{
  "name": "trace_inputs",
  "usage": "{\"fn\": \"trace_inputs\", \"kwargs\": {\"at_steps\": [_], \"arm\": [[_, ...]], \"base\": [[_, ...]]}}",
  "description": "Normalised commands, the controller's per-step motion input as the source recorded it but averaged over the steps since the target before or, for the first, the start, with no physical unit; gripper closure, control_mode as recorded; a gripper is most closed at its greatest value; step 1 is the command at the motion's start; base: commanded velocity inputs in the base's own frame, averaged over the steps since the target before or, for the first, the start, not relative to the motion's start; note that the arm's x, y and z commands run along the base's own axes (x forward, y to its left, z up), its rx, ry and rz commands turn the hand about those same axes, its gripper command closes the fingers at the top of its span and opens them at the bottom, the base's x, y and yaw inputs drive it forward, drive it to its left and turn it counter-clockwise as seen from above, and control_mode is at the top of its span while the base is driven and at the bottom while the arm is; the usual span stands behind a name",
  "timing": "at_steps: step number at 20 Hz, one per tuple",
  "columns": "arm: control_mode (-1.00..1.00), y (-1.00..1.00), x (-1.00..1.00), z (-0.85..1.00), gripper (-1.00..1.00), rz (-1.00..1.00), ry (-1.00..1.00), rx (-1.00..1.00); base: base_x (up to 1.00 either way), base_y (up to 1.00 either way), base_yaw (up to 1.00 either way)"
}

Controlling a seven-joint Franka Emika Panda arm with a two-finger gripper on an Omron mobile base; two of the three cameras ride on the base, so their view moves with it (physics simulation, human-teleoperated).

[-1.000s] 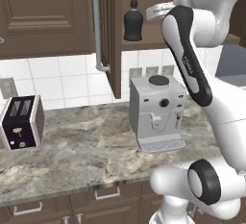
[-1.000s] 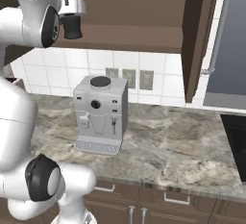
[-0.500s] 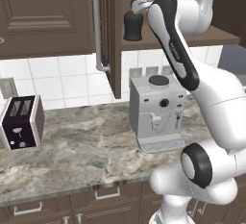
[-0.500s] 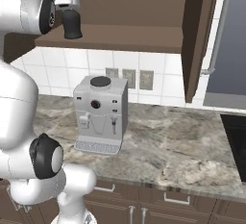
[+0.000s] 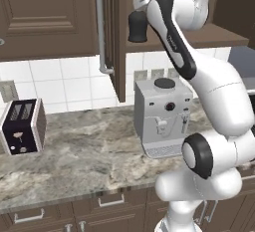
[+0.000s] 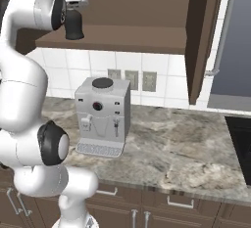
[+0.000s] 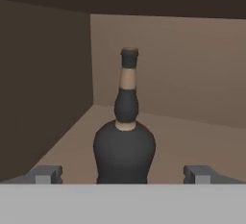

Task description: Get the candle and the liquor from the cabinet and move them to the dining counter.

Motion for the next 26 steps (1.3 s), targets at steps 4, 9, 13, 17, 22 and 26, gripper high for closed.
{"fn": "trace_inputs", "kwargs": {"at_steps": [4,9,13,17,22,26], "arm": [[-1.00,0.00,0.41,0.00,-1.00,0.00,-0.01,0.00],[-1.00,0.01,0.28,0.00,-1.00,0.00,0.00,0.00],[-1.00,0.06,0.18,0.00,-1.00,0.01,0.00,0.00],[-1.00,0.06,0.15,0.00,-1.00,0.01,0.00,0.00],[-1.00,0.07,0.19,-0.01,-1.00,0.01,0.00,0.00],[-1.00,0.07,0.23,-0.06,-1.00,0.01,0.00,0.00]], "base": [[0.00,0.00,0.00],[0.00,0.00,0.00],[0.00,0.00,0.00],[0.00,0.00,0.00],[0.00,0.00,0.00],[0.00,0.00,0.00]]}}
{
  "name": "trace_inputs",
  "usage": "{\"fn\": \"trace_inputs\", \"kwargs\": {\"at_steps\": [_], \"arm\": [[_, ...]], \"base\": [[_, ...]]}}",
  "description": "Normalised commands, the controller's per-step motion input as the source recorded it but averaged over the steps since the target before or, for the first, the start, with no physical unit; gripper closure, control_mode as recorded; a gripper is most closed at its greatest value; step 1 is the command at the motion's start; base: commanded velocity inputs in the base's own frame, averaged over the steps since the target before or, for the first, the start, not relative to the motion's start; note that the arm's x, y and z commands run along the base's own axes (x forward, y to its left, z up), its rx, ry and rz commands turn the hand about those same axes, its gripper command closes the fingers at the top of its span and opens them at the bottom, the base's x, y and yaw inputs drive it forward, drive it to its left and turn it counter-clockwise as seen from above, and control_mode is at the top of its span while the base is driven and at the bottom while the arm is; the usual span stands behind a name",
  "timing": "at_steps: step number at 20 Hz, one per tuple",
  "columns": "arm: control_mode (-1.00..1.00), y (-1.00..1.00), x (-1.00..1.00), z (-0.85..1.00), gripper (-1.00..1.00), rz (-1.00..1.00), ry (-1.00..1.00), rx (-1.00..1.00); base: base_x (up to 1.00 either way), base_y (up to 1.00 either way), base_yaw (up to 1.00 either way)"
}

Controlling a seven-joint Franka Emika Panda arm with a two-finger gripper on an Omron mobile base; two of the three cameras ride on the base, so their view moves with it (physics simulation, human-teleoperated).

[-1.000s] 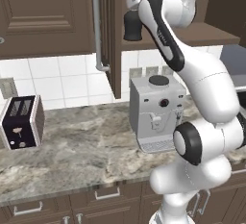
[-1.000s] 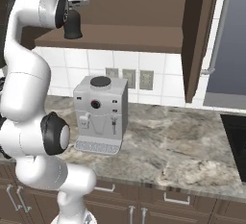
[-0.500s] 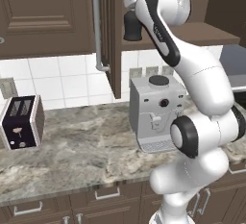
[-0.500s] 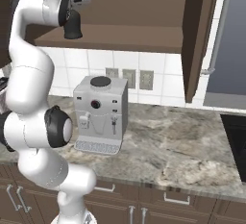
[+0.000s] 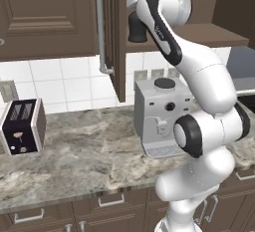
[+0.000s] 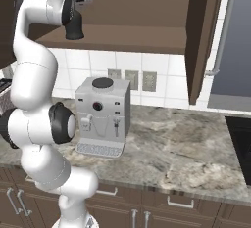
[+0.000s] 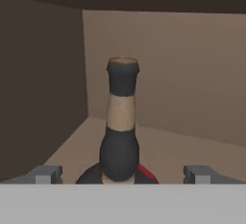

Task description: Get the candle and the liquor from the cabinet and move them to the dining counter.

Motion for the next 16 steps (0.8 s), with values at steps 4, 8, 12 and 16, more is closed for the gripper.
{"fn": "trace_inputs", "kwargs": {"at_steps": [4,8,12,16], "arm": [[-1.00,0.01,0.21,-0.01,-1.00,0.01,0.00,0.00],[-1.00,0.00,0.22,0.00,-1.00,0.01,0.00,0.00],[-1.00,0.02,0.26,0.00,-1.00,0.00,0.00,0.00],[-1.00,0.06,0.25,-0.04,-1.00,0.00,0.00,0.00]], "base": [[0.00,0.00,0.00],[0.00,0.00,0.00],[0.00,0.00,0.00],[0.00,0.00,0.00]]}}
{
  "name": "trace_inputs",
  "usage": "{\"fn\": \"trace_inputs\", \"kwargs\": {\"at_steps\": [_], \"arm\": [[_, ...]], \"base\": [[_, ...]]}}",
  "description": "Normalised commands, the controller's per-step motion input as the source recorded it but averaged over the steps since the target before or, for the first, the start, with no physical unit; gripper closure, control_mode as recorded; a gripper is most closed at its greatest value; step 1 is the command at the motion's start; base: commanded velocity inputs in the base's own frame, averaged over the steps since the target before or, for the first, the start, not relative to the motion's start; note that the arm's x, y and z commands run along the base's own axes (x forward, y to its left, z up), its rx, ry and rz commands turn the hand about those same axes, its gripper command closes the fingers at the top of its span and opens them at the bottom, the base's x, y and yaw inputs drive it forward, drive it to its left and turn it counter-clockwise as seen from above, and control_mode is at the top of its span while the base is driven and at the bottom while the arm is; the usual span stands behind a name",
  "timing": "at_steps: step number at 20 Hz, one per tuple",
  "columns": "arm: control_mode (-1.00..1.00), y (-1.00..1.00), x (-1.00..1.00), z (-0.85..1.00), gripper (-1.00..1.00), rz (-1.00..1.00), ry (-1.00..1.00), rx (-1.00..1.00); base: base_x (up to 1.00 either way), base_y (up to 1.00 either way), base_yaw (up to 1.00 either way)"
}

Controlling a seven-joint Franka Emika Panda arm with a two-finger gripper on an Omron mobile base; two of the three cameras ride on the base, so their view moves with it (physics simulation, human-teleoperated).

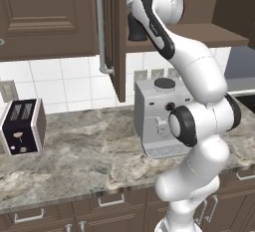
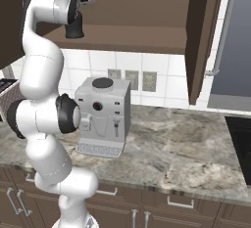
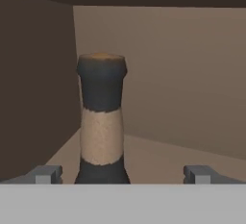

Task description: Get the candle and the liquor from the cabinet and move them to the dining counter.

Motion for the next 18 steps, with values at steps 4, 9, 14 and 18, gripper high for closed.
{"fn": "trace_inputs", "kwargs": {"at_steps": [4,9,14,18], "arm": [[-1.00,0.02,0.05,-0.01,-1.00,0.00,0.00,0.00],[-1.00,0.00,0.00,0.00,-1.00,0.00,0.00,0.00],[-1.00,0.00,0.00,0.00,-1.00,0.00,0.00,0.00],[-1.00,0.00,0.00,0.00,1.00,0.00,0.00,0.00]], "base": [[0.00,0.00,0.00],[0.00,0.00,0.00],[0.00,0.00,0.00],[0.00,0.00,0.00]]}}
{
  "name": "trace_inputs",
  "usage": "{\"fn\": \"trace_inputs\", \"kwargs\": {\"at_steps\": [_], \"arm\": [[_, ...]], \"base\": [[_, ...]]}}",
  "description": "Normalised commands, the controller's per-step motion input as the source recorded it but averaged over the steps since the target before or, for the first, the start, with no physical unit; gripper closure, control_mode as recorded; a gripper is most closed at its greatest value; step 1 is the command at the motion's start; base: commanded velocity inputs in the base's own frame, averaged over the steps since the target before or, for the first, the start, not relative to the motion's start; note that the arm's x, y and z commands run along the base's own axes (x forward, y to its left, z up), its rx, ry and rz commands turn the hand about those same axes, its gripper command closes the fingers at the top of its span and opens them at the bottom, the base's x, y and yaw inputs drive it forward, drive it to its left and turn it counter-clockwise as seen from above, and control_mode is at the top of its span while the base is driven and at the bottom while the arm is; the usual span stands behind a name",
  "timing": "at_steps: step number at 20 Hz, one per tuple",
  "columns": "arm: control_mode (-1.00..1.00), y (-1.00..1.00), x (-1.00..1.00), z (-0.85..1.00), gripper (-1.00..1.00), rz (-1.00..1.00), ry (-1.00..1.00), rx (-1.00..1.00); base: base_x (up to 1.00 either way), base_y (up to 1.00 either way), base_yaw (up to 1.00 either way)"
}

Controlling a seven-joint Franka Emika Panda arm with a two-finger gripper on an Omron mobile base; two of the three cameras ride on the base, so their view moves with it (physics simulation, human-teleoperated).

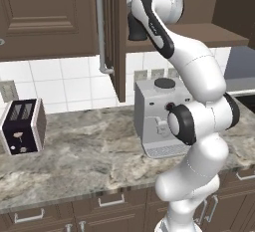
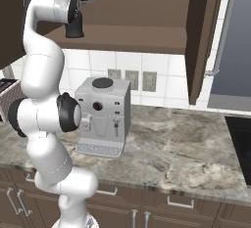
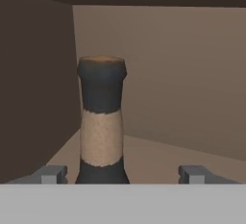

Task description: Get the candle and the liquor from the cabinet and move them to the dining counter.

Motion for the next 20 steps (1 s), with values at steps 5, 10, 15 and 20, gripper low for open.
{"fn": "trace_inputs", "kwargs": {"at_steps": [5,10,15,20], "arm": [[-1.00,0.00,0.00,0.00,1.00,0.00,0.00,0.00],[-1.00,0.00,0.00,0.00,1.00,0.00,0.00,0.00],[-1.00,-0.01,0.00,0.00,1.00,0.00,0.00,0.00],[-1.00,-0.24,-0.31,-0.01,1.00,0.00,-0.07,0.00]], "base": [[0.00,0.00,0.00],[0.00,0.00,0.00],[0.00,0.00,0.00],[0.00,0.00,0.00]]}}
